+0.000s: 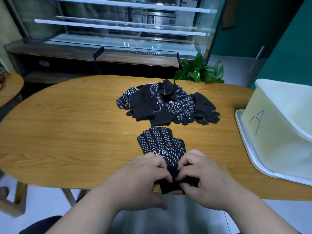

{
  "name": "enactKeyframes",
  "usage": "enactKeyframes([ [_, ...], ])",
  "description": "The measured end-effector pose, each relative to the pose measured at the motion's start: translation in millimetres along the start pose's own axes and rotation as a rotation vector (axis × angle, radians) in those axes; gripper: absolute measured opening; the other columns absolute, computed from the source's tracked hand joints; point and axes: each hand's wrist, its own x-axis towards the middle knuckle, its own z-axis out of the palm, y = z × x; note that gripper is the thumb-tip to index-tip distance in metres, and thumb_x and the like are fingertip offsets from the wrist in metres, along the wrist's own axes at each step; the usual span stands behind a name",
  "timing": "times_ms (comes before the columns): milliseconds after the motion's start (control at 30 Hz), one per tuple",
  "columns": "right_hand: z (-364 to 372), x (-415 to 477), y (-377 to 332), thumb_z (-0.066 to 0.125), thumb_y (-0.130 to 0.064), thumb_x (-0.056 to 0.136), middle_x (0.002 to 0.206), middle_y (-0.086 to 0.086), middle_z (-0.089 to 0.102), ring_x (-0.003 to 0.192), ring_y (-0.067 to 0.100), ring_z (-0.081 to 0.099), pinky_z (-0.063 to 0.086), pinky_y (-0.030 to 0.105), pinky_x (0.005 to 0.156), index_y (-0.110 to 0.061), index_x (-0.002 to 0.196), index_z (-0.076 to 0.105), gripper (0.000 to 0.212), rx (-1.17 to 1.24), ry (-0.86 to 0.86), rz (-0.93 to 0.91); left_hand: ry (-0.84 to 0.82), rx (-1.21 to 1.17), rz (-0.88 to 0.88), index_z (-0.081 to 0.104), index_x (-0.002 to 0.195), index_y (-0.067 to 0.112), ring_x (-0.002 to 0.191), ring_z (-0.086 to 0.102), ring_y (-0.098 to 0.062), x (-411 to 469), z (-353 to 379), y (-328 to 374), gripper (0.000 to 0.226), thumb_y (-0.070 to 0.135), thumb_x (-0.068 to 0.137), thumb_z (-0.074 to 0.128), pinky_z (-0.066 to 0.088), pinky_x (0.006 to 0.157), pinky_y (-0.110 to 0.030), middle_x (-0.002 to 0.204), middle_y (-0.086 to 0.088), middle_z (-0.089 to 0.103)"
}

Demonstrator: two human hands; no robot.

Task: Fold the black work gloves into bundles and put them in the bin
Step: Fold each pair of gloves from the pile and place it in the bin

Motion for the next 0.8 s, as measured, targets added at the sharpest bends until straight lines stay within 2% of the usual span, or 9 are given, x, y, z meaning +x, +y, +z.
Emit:
enactKeyframes([
  [133,-2,-1,3,0.075,-0.055,0.069,0.092,-0.022,0.048,0.098,0.002,0.047,0.035,0.018,0.083,-0.039,0.087,0.07,0.025,-0.052,-0.013,0.03,0.035,0.072,0.034,0.055,0.108,0.041,0.097,0.037,-0.003,4,4,-1,0.046,0.053,0.068,0.074,0.039,0.084,-0.027,0.102,0.021,0.044],
  [233,0,-1,3,0.072,-0.07,0.06,0.095,-0.024,0.045,0.099,-0.001,0.042,0.031,0.012,0.08,-0.042,0.092,0.062,0.045,-0.088,-0.082,0.067,0.094,0.052,0.05,0.059,0.103,0.039,0.094,0.041,-0.005,5,8,-3,0.034,0.054,0.073,0.065,0.042,0.082,-0.029,0.098,0.019,0.047],
  [300,3,1,1,0.07,-0.073,0.058,0.095,-0.024,0.044,0.098,0.0,0.041,0.031,0.012,0.079,-0.042,0.092,0.056,0.048,-0.128,-0.098,0.069,0.132,0.001,0.06,0.064,0.098,0.037,0.092,0.043,-0.005,6,9,-4,0.025,0.052,0.079,0.059,0.044,0.081,-0.031,0.095,0.018,0.051],
  [433,2,6,-7,0.071,-0.056,0.066,0.09,-0.02,0.049,0.091,0.007,0.046,0.038,0.023,0.074,-0.04,0.087,0.047,0.036,-0.075,0.01,0.025,0.231,-0.136,0.07,0.059,0.096,0.034,0.097,0.05,-0.008,7,1,-3,0.008,0.039,0.09,0.057,0.045,0.087,-0.036,0.096,0.016,0.056],
  [500,-1,8,-12,0.071,-0.043,0.073,0.087,-0.019,0.052,0.088,0.007,0.049,0.042,0.028,0.073,-0.04,0.085,0.046,0.028,0.05,0.157,0.041,0.315,-0.252,0.043,0.053,0.097,0.035,0.102,0.052,-0.009,8,-6,2,0.004,0.038,0.094,0.052,0.044,0.092,-0.038,0.099,0.017,0.057],
  [567,-7,10,-22,0.068,-0.037,0.078,0.089,-0.02,0.057,0.091,0.006,0.054,0.043,0.023,0.078,-0.036,0.085,0.054,0.015,0.22,0.333,0.072,0.414,-0.357,0.017,0.052,0.1,0.037,0.105,0.054,-0.009,8,-14,8,0.008,0.041,0.096,0.046,0.042,0.094,-0.037,0.102,0.018,0.058],
  [667,-23,16,-45,0.069,-0.035,0.077,0.095,-0.015,0.066,0.095,0.012,0.063,0.045,0.016,0.083,-0.032,0.087,0.065,0.012,0.528,0.566,0.122,0.612,-0.566,-0.035,0.054,0.101,0.043,0.095,0.059,-0.006,8,-28,25,0.012,0.045,0.092,0.047,0.045,0.083,-0.025,0.097,0.02,0.062],
  [733,-35,24,-64,0.075,-0.03,0.074,0.087,-0.011,0.072,0.084,0.005,0.067,0.051,0.017,0.074,-0.034,0.088,0.068,0.016,0.721,0.656,0.15,0.79,-0.743,-0.067,0.059,0.095,0.042,0.077,0.058,0.002,13,-40,40,0.008,0.039,0.089,0.055,0.045,0.07,-0.017,0.084,0.021,0.064],
  [800,-43,36,-76,0.073,-0.022,0.079,0.08,-0.009,0.073,0.073,0.003,0.066,0.053,0.019,0.065,-0.032,0.089,0.068,0.015,0.806,0.682,0.153,0.915,-0.921,-0.109,0.061,0.09,0.03,0.068,0.056,0.002,25,-52,50,0.003,0.028,0.092,0.062,0.045,0.064,-0.015,0.074,0.017,0.063],
])
